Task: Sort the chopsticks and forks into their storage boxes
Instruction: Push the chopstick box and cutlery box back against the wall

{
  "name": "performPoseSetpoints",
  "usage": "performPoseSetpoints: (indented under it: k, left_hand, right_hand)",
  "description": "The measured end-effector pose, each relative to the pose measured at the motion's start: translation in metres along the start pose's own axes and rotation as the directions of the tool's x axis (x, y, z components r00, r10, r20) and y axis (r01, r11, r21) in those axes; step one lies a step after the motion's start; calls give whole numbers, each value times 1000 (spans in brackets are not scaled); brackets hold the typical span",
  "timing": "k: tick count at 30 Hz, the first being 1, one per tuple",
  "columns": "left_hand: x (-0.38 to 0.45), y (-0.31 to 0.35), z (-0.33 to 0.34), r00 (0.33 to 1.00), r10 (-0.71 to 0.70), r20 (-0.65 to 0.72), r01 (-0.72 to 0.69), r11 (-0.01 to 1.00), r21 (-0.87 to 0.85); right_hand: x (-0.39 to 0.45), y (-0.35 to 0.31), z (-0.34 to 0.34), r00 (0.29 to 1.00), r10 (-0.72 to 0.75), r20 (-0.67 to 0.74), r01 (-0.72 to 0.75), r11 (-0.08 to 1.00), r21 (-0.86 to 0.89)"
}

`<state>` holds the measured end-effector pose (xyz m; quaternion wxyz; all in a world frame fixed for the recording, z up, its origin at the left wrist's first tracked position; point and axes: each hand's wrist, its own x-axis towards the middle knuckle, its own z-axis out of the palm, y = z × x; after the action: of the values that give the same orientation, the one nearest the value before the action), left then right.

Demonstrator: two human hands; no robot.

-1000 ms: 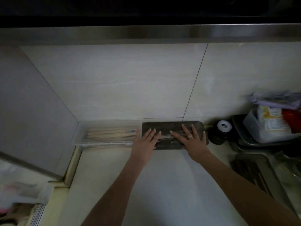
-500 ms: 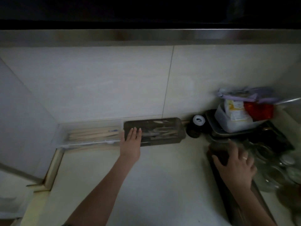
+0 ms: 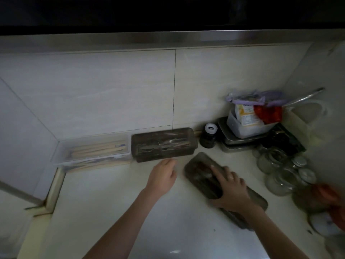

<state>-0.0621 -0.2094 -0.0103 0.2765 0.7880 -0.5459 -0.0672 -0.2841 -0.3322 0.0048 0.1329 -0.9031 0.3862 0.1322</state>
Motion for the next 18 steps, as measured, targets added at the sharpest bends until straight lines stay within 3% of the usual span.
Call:
performPoseSetpoints:
  k: [2, 4, 6, 8, 10, 11, 12, 13, 14, 15, 16, 18]
  left_hand:
    - [-4, 3, -2, 972, -227, -61, 218, 967, -131]
    - [-8, 2, -3, 889, -454, -57, 423, 864, -274]
    - [-14, -7, -3, 823, -564, 64, 555, 775, -304]
    - [-21, -16, -3, 791, -585, 180, 611, 738, -288]
    - [-25, -22, -5, 780, -588, 215, 626, 718, -306]
    - [-26, -24, -5, 777, -588, 224, 628, 703, -334]
    - [-27, -24, -4, 777, -579, 245, 627, 677, -386]
    - [-27, -22, -2, 780, -562, 276, 621, 643, -447]
    - [-28, -18, 0, 783, -543, 303, 615, 606, -505]
    - [-29, -15, 4, 784, -537, 312, 611, 574, -545]
    - [-30, -12, 8, 780, -551, 297, 608, 553, -570]
    - [-32, -8, 13, 766, -599, 234, 598, 529, -602]
  right_hand:
    - [6, -15, 0, 973, -224, 59, 225, 974, -19]
    - [17, -29, -2, 930, -357, 85, 361, 932, -28]
    - [27, -40, -5, 910, -406, 83, 411, 910, -51]
    - [33, -44, -7, 916, -397, 52, 399, 916, -38]
    - [31, -41, -10, 955, -280, -93, 289, 952, 98]
    - [28, -39, -9, 964, -134, -230, 184, 959, 214]
    - [25, -33, -5, 927, 86, -364, 53, 933, 355]
    - [22, -26, 0, 840, 338, -424, -84, 853, 515]
    - [20, -19, 6, 749, 550, -370, -190, 712, 676]
    - [19, -16, 12, 707, 665, -241, -255, 558, 790]
    - [18, -14, 18, 714, 691, -112, -292, 439, 850]
    - [14, -15, 26, 762, 647, -24, -267, 348, 899]
